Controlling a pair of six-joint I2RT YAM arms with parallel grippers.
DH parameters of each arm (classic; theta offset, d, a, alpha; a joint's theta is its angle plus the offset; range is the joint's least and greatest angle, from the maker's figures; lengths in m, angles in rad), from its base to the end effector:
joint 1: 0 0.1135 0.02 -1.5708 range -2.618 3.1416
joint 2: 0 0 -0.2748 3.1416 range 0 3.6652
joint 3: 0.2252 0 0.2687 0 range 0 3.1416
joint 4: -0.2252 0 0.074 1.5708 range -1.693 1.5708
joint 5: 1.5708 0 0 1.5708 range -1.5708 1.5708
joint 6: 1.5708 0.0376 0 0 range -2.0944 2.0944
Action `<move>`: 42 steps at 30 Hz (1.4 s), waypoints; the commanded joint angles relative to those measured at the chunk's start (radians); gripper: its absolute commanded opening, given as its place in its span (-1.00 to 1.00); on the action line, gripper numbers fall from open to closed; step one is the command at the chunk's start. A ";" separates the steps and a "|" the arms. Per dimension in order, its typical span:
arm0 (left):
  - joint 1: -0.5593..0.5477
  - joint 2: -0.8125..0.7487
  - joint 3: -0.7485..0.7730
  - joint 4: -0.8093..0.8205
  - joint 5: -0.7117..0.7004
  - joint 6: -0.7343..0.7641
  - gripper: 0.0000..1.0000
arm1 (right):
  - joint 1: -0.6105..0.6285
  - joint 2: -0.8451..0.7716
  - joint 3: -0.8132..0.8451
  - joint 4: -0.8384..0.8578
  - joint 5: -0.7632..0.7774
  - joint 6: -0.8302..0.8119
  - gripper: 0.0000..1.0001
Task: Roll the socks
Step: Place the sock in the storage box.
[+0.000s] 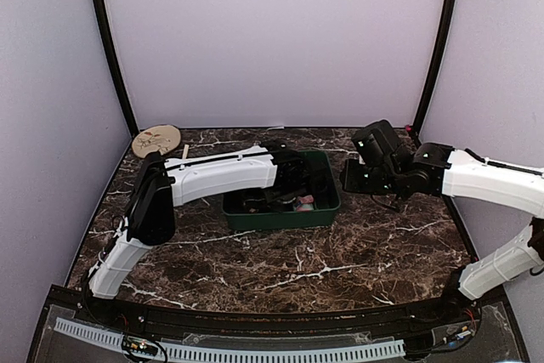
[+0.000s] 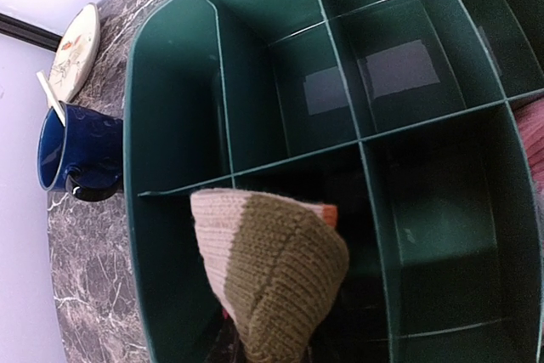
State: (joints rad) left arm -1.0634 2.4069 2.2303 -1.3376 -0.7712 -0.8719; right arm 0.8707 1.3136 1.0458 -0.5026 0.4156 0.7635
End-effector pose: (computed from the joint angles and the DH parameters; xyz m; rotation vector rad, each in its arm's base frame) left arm 0.2649 -0.4225 0.2100 0.2045 2.4206 0.5026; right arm 0.2025 0.2169 0.2923 0.0809 2.2880 0.3744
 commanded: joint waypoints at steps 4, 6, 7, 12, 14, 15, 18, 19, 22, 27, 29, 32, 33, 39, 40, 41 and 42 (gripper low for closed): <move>-0.006 0.002 0.019 0.045 0.025 0.002 -1.00 | 0.007 -0.026 -0.009 0.003 0.009 -0.010 -0.42; -0.005 0.007 0.018 0.061 0.035 0.009 -1.00 | 0.006 -0.028 -0.009 0.001 0.010 -0.012 -0.42; -0.004 0.008 0.018 0.063 0.040 0.009 -1.00 | 0.006 -0.029 -0.008 0.000 0.010 -0.013 -0.42; 0.001 0.013 -0.002 0.070 0.060 -0.014 -1.00 | 0.006 -0.034 -0.010 -0.007 0.015 -0.017 -0.42; 0.005 0.013 -0.014 0.067 0.064 -0.028 -1.00 | 0.006 -0.034 -0.011 -0.006 0.015 -0.018 -0.42; 0.008 0.012 -0.020 0.063 0.068 -0.041 -1.00 | 0.005 -0.035 -0.011 -0.008 0.014 -0.019 -0.42; 0.015 0.011 -0.036 0.059 0.078 -0.062 -1.00 | 0.005 -0.033 -0.011 -0.009 0.015 -0.019 -0.42; 0.017 0.012 -0.039 0.061 0.079 -0.064 -1.00 | 0.005 -0.033 -0.010 -0.010 0.015 -0.021 -0.42; 0.026 0.011 -0.052 0.070 0.097 -0.067 -1.00 | 0.005 -0.028 -0.005 -0.010 0.014 -0.022 -0.42; 0.045 -0.002 -0.082 0.102 0.139 -0.057 -1.00 | 0.005 -0.018 0.004 -0.012 0.018 -0.027 -0.42; 0.058 -0.012 -0.103 0.123 0.164 -0.052 -1.00 | 0.005 -0.012 0.008 -0.011 0.022 -0.029 -0.42; 0.072 -0.033 -0.137 0.170 0.211 -0.026 -1.00 | 0.005 -0.003 0.016 -0.010 0.026 -0.034 -0.42; 0.078 -0.037 -0.147 0.182 0.226 -0.020 -1.00 | 0.006 0.000 0.020 -0.010 0.029 -0.035 -0.42; 0.108 -0.063 -0.189 0.233 0.311 0.008 -1.00 | 0.005 0.026 0.042 -0.003 0.036 -0.042 -0.42; 0.112 -0.068 -0.194 0.237 0.324 0.009 -1.00 | 0.005 0.031 0.046 -0.002 0.038 -0.044 -0.42; 0.117 -0.071 -0.198 0.242 0.340 0.010 -1.00 | 0.005 0.037 0.051 -0.002 0.038 -0.045 -0.42; 0.121 -0.075 -0.205 0.250 0.357 0.015 -1.00 | 0.005 0.041 0.056 0.000 0.039 -0.047 -0.42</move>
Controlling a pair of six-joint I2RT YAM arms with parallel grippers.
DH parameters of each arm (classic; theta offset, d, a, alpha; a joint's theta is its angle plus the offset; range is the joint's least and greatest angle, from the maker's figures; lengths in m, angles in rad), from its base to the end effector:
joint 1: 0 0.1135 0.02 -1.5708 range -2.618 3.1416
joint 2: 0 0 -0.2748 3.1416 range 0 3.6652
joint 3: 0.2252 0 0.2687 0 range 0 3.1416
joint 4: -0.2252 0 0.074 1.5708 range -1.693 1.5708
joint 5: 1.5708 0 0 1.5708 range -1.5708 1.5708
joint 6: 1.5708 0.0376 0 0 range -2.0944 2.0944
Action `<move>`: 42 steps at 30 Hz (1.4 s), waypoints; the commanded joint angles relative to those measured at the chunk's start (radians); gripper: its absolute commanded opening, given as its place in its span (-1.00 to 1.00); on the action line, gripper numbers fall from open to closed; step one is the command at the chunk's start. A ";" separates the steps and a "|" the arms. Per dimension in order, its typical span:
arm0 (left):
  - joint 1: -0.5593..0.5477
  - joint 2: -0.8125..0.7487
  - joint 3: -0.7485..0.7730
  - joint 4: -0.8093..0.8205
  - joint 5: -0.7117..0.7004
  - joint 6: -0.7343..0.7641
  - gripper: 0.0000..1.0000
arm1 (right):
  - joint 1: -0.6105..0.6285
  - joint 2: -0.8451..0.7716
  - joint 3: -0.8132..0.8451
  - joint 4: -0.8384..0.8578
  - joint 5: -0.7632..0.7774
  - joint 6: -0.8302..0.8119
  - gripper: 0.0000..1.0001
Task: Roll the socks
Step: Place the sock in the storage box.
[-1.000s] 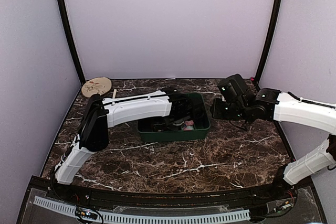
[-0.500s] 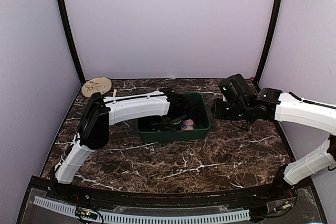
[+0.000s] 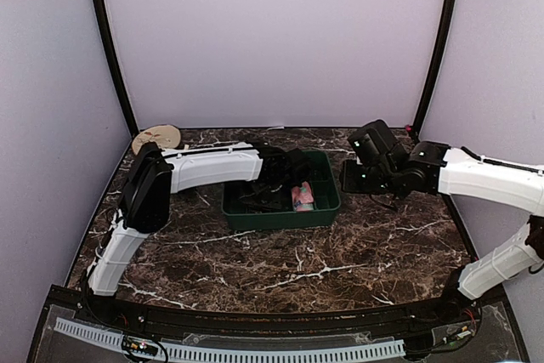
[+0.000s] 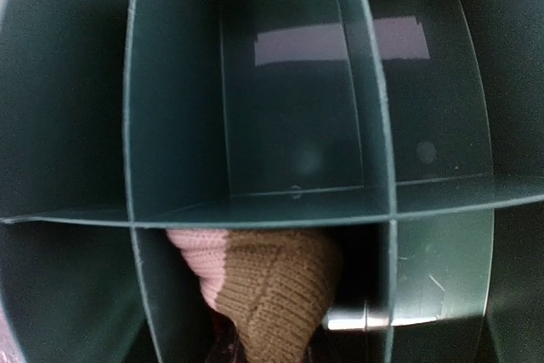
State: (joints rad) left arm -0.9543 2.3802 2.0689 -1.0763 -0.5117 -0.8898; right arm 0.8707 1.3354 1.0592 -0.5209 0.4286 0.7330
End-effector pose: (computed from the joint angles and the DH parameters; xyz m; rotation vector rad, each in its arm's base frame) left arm 0.3076 -0.4023 0.1750 0.0216 2.6179 0.2221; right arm 0.2052 0.2193 0.2896 0.0451 2.3000 0.3240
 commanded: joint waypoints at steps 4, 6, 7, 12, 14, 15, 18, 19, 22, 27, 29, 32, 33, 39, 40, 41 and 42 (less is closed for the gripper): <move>0.023 -0.067 -0.069 0.004 0.160 0.039 -1.00 | 0.004 0.039 0.066 0.022 0.032 -0.028 -0.42; 0.028 -0.073 -0.078 0.009 0.180 0.041 -0.93 | 0.003 0.051 0.080 0.025 0.034 -0.035 -0.42; 0.030 -0.075 -0.079 0.012 0.189 0.044 -0.86 | 0.002 0.057 0.086 0.027 0.034 -0.039 -0.42; 0.032 -0.090 -0.083 0.018 0.206 0.045 -0.60 | -0.001 0.088 0.128 0.036 0.037 -0.057 -0.42; 0.036 -0.098 -0.083 0.021 0.207 0.043 -0.46 | -0.002 0.100 0.136 0.040 0.036 -0.061 -0.42; 0.039 -0.102 -0.082 0.023 0.209 0.041 -0.36 | -0.004 0.106 0.142 0.041 0.035 -0.065 -0.42; 0.046 -0.117 -0.082 0.035 0.218 0.038 -0.15 | -0.007 0.121 0.152 0.046 0.035 -0.073 -0.42; 0.046 -0.121 -0.082 0.037 0.220 0.038 -0.10 | -0.008 0.125 0.155 0.048 0.034 -0.075 -0.42; 0.049 -0.132 -0.078 0.040 0.221 0.031 -0.02 | -0.012 0.135 0.160 0.053 0.031 -0.081 -0.42; 0.052 -0.149 -0.074 0.038 0.221 0.015 0.03 | -0.019 0.147 0.168 0.067 0.021 -0.092 -0.42; 0.052 -0.156 -0.070 0.043 0.221 0.014 0.04 | -0.020 0.152 0.169 0.068 0.017 -0.096 -0.42; 0.054 -0.159 -0.065 0.049 0.228 0.014 0.05 | -0.022 0.159 0.169 0.073 0.011 -0.099 -0.42; 0.054 -0.158 -0.067 0.054 0.233 0.019 0.05 | -0.022 0.161 0.168 0.075 0.007 -0.100 -0.42; 0.049 -0.161 -0.070 0.041 0.238 0.001 0.05 | -0.025 0.159 0.170 0.078 0.009 -0.113 -0.42; 0.045 -0.162 -0.045 0.031 0.221 0.002 0.06 | -0.026 0.160 0.171 0.079 0.008 -0.114 -0.42; 0.041 -0.162 -0.023 0.022 0.206 0.003 0.06 | -0.027 0.160 0.171 0.080 0.006 -0.116 -0.42; 0.039 -0.164 -0.005 0.017 0.195 0.008 0.07 | -0.028 0.161 0.172 0.082 0.003 -0.118 -0.42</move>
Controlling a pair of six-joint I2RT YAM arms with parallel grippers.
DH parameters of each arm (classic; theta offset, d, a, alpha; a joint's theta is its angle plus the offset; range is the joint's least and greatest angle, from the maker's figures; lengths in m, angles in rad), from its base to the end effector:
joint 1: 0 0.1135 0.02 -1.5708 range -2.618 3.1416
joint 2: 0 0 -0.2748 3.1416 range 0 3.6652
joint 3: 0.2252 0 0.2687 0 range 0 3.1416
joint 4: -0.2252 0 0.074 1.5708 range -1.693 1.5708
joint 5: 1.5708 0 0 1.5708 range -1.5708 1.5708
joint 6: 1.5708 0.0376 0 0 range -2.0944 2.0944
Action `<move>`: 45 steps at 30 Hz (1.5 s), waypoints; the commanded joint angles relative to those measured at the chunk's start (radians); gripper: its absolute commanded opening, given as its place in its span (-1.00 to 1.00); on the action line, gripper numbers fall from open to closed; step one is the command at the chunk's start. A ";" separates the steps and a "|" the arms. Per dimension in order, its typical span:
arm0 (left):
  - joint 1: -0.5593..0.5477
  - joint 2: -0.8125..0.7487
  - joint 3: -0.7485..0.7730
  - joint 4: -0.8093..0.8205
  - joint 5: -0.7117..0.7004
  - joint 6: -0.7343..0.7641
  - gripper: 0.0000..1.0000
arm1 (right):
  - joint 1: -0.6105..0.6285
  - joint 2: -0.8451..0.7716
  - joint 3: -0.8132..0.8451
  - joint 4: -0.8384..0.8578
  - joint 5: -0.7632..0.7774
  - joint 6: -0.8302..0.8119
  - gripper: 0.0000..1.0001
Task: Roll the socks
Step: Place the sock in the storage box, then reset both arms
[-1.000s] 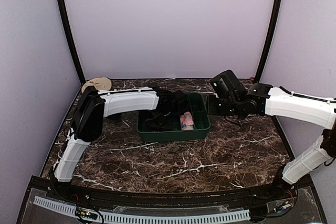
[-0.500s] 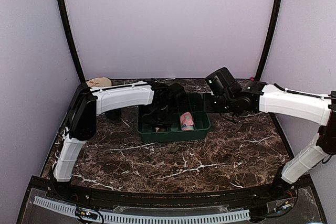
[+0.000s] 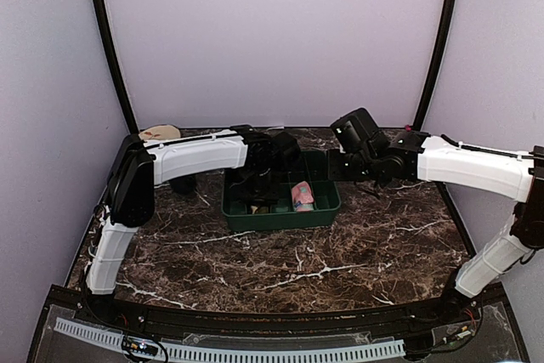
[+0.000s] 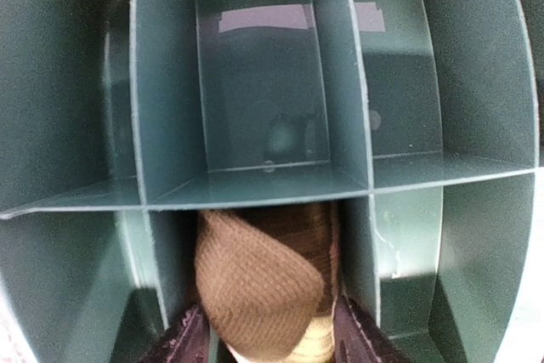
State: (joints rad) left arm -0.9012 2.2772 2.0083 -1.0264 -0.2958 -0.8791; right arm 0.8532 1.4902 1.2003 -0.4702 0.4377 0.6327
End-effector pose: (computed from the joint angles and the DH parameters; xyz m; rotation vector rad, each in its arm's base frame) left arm 0.3169 -0.3827 0.2050 -0.0263 2.7407 -0.0383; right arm 0.2384 0.2489 0.2956 -0.0341 2.2600 0.2846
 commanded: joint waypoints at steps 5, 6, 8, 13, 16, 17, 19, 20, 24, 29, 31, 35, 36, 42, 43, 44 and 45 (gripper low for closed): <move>-0.029 -0.064 0.127 -0.061 -0.045 -0.003 0.15 | -0.012 0.010 0.038 0.035 -0.009 -0.024 -0.42; -0.032 -0.066 0.133 -0.065 -0.046 -0.004 0.17 | -0.011 0.010 0.038 0.035 -0.010 -0.025 -0.42; -0.038 -0.069 0.135 -0.068 -0.046 -0.007 0.19 | -0.012 0.010 0.038 0.036 -0.011 -0.024 -0.42; -0.047 -0.077 0.135 -0.081 -0.059 -0.015 0.20 | -0.012 0.008 0.032 0.042 -0.016 -0.019 -0.42; -0.053 -0.089 0.135 -0.085 -0.079 -0.019 0.21 | -0.011 0.006 0.033 0.045 -0.017 -0.018 -0.42; -0.053 -0.092 0.133 -0.088 -0.088 -0.021 0.21 | -0.011 0.005 0.033 0.047 -0.017 -0.018 -0.42; -0.053 -0.098 0.126 -0.092 -0.104 -0.026 0.20 | -0.012 0.003 0.033 0.048 -0.016 -0.018 -0.42; -0.053 -0.101 0.122 -0.090 -0.110 -0.027 0.19 | -0.011 0.002 0.033 0.049 -0.016 -0.018 -0.42; -0.048 -0.119 0.107 -0.066 -0.114 -0.026 0.12 | -0.012 0.002 0.036 0.048 -0.014 -0.018 -0.42; -0.044 -0.197 0.039 -0.013 -0.153 -0.053 0.07 | -0.012 -0.004 0.033 0.045 -0.010 -0.023 -0.42; -0.031 -0.253 -0.023 0.018 -0.170 -0.064 0.07 | -0.011 -0.007 0.030 0.041 -0.002 -0.029 -0.42; -0.021 -0.403 -0.227 0.113 -0.250 -0.071 0.07 | -0.013 -0.035 0.002 0.052 0.035 -0.059 -0.42; -0.019 -0.447 -0.280 0.146 -0.274 -0.065 0.07 | -0.016 -0.044 -0.005 0.062 0.044 -0.069 -0.42; -0.014 -0.701 -0.532 0.234 -0.450 -0.020 0.08 | -0.071 -0.108 -0.087 0.124 0.068 -0.144 -0.41; -0.012 -0.739 -0.559 0.228 -0.483 -0.017 0.10 | -0.083 -0.117 -0.101 0.134 0.074 -0.153 -0.41; -0.009 -0.778 -0.586 0.225 -0.514 -0.015 0.12 | -0.103 -0.127 -0.116 0.140 0.080 -0.157 -0.41; -0.004 -0.817 -0.616 0.224 -0.543 -0.013 0.14 | -0.113 -0.136 -0.130 0.145 0.083 -0.165 -0.40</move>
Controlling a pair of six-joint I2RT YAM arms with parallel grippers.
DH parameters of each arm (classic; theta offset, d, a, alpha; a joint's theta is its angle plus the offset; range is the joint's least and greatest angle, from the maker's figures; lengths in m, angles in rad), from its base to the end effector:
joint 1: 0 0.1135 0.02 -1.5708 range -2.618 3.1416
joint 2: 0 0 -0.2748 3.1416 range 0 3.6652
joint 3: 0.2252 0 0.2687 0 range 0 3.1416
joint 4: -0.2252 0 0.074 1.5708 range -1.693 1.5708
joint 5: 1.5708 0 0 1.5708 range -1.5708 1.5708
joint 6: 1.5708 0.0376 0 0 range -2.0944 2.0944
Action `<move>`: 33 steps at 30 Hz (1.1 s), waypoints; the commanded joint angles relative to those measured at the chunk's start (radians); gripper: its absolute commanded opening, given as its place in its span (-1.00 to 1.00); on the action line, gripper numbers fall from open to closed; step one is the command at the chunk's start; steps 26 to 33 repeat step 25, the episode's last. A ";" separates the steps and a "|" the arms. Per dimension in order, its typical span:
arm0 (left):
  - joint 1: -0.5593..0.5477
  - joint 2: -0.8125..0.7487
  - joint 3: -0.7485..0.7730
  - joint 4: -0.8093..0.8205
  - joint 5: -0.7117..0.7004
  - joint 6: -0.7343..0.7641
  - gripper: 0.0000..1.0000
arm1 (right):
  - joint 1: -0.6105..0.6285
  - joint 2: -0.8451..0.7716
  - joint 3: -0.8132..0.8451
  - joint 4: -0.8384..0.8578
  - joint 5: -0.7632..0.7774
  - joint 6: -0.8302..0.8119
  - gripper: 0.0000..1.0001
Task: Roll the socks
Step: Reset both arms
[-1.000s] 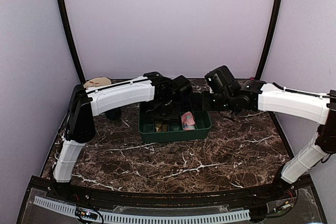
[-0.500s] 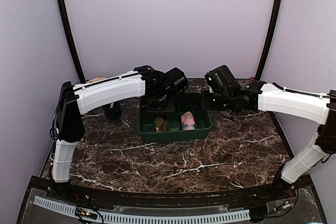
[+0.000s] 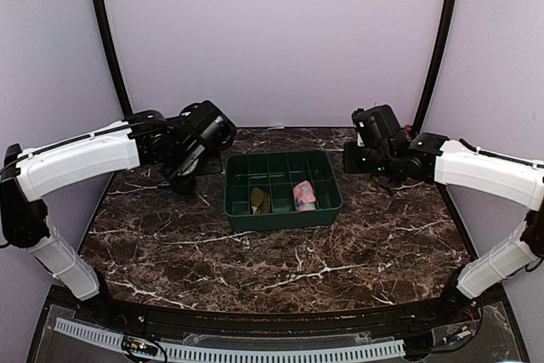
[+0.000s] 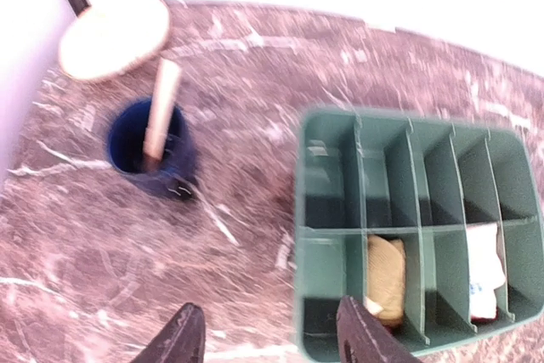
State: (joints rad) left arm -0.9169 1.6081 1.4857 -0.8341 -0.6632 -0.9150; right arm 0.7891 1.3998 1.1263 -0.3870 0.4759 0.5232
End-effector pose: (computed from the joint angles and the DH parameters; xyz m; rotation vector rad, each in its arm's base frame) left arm 0.2357 -0.2695 0.3310 -0.2445 2.2590 -0.0946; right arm 0.2422 0.2196 0.3054 -0.0319 2.1561 0.2278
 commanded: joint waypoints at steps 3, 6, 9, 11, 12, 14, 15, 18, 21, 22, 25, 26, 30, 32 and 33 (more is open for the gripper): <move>0.035 -0.271 -0.193 0.040 -0.237 0.039 0.19 | -0.086 -0.077 -0.096 0.072 0.076 -0.080 -0.29; 0.084 -0.400 -0.353 0.118 -0.261 0.089 0.24 | -0.100 -0.115 -0.134 0.079 0.136 -0.088 -0.02; 0.139 -0.515 -0.513 0.304 -0.235 0.235 0.24 | -0.106 -0.165 -0.161 0.071 0.214 -0.039 0.27; 0.170 -0.567 -0.585 0.372 -0.235 0.288 0.28 | -0.109 -0.190 -0.168 0.040 0.237 -0.002 0.40; 0.185 -0.587 -0.616 0.403 -0.233 0.307 0.28 | -0.111 -0.196 -0.172 0.025 0.257 0.025 0.45; 0.214 -0.605 -0.683 0.497 -0.202 0.382 0.28 | -0.111 -0.205 -0.168 -0.025 0.284 0.085 0.57; 0.225 -0.605 -0.709 0.540 -0.180 0.414 0.28 | -0.111 -0.208 -0.160 -0.059 0.292 0.123 0.60; 0.239 -0.590 -0.737 0.576 -0.135 0.448 0.30 | -0.111 -0.226 -0.147 -0.149 0.306 0.223 0.66; 0.242 -0.576 -0.730 0.552 -0.128 0.456 0.31 | -0.111 -0.270 -0.178 -0.169 0.312 0.255 0.64; 0.242 -0.576 -0.732 0.552 -0.132 0.458 0.31 | -0.111 -0.295 -0.202 -0.151 0.315 0.243 0.62; 0.241 -0.593 -0.726 0.499 -0.125 0.417 0.31 | -0.110 -0.362 -0.264 -0.124 0.332 0.230 0.66; 0.241 -0.593 -0.726 0.499 -0.125 0.417 0.31 | -0.110 -0.362 -0.264 -0.124 0.332 0.230 0.66; 0.241 -0.593 -0.726 0.499 -0.125 0.417 0.31 | -0.110 -0.362 -0.264 -0.124 0.332 0.230 0.66; 0.241 -0.593 -0.726 0.499 -0.125 0.417 0.31 | -0.110 -0.362 -0.264 -0.124 0.332 0.230 0.66; 0.241 -0.593 -0.726 0.499 -0.125 0.417 0.31 | -0.110 -0.362 -0.264 -0.124 0.332 0.230 0.66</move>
